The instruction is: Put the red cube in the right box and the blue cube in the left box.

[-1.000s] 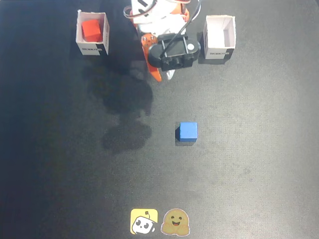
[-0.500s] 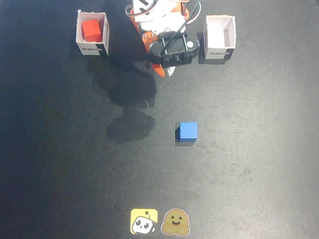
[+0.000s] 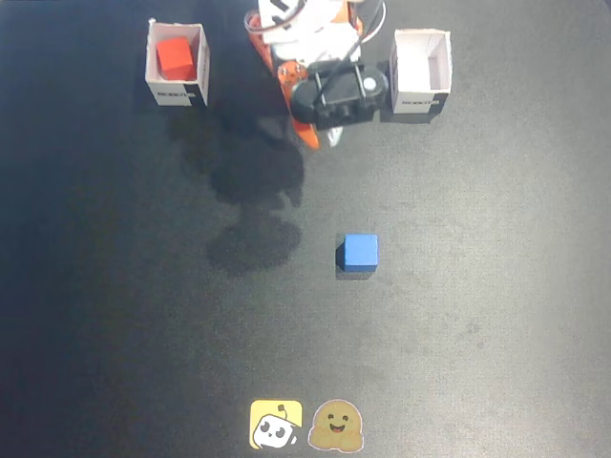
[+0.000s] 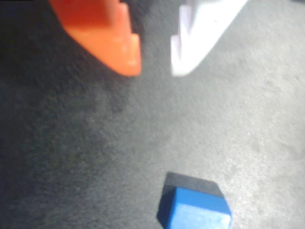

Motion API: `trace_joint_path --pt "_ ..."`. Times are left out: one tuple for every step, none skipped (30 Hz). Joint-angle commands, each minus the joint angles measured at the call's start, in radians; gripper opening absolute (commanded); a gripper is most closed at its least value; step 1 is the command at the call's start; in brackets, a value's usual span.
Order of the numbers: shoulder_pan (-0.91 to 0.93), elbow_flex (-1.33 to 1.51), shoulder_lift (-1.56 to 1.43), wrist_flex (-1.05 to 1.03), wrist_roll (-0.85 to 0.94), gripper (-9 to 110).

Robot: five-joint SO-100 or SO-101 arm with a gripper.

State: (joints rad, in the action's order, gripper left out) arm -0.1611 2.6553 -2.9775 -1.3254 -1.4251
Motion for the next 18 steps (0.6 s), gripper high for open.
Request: trace_joint_path --pt "-0.028 -0.117 0.153 0.071 -0.026 5" --pt "-0.032 -0.143 0.202 0.086 -0.032 5" --pt "-0.04 -0.166 0.247 0.1 -0.038 5" --pt "-0.046 -0.184 0.282 0.114 -0.046 5" --pt "-0.054 -0.198 0.313 0.129 -0.054 5" --pt "-0.061 -0.209 0.339 0.143 -0.064 5" --pt "-0.069 -0.216 0.362 0.16 -0.074 5" --pt "-0.078 -0.222 0.382 0.178 -0.084 5" --pt "-0.087 -0.225 0.408 0.199 -0.095 5" --pt "-0.094 -0.229 0.433 0.221 -0.103 5" --pt "-0.1 -0.23 0.456 0.245 -0.115 5" --pt "-0.107 -0.232 0.477 0.267 -0.123 6" --pt "-0.115 -0.236 0.502 0.287 -0.132 6" --pt "-0.12 -0.242 0.529 0.299 -0.146 6" --pt "-0.124 -0.247 0.546 0.313 -0.152 6" --pt "-0.127 -0.253 0.561 0.325 -0.153 7" --pt "-0.13 -0.268 0.588 0.328 -0.16 7" --pt "-0.133 -0.281 0.615 0.333 -0.163 8"
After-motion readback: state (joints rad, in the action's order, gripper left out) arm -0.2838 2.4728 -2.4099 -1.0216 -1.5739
